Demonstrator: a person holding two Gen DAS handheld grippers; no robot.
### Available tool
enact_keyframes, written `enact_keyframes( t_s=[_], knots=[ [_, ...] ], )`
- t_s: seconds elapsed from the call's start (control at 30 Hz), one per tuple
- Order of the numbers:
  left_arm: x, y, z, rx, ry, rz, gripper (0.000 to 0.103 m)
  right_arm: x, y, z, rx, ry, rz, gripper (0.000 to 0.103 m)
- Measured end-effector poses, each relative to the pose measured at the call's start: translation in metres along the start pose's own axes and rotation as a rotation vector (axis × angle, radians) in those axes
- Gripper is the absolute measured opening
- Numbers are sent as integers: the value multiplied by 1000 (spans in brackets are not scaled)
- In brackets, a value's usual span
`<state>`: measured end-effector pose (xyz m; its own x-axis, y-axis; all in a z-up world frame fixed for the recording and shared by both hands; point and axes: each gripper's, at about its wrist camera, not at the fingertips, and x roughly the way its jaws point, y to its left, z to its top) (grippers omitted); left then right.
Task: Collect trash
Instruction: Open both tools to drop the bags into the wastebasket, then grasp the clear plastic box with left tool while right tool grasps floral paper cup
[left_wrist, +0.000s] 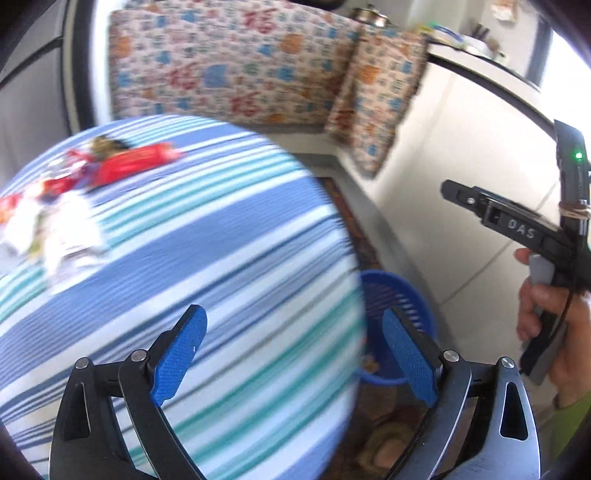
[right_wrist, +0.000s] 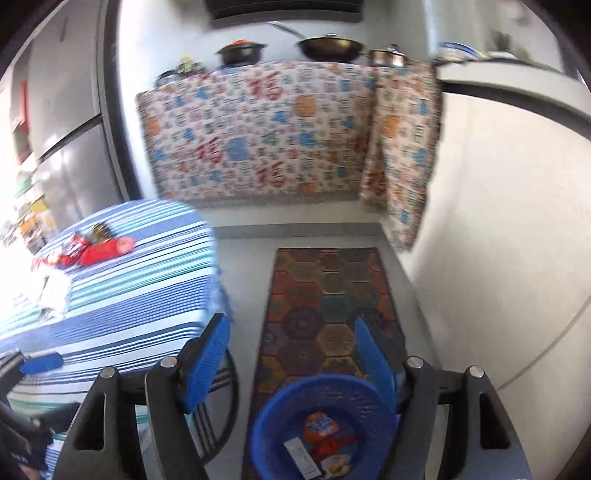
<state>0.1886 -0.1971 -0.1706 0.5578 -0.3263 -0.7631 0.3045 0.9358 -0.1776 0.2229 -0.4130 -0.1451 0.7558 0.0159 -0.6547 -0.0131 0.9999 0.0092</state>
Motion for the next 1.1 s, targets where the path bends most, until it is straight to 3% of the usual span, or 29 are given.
enact_keyframes(
  t_s=[0.33, 0.57, 0.77, 0.93, 1.1],
  knots=[
    [-35, 154, -32, -176, 16, 309, 96, 18, 162, -24, -256, 75, 268, 72],
    [-34, 218, -36, -253, 45, 410, 97, 34, 242, -43, -385, 128, 330, 72],
    [-16, 238, -11, -279, 25, 432, 98, 41, 266, -50, -417, 144, 344, 72],
    [0, 259, 13, -342, 4, 462, 98, 44, 262, -48, -390, 159, 367, 72],
    [-12, 282, 3, -418, -2, 517, 98, 43, 260, -50, -386, 160, 366, 73]
  ],
)
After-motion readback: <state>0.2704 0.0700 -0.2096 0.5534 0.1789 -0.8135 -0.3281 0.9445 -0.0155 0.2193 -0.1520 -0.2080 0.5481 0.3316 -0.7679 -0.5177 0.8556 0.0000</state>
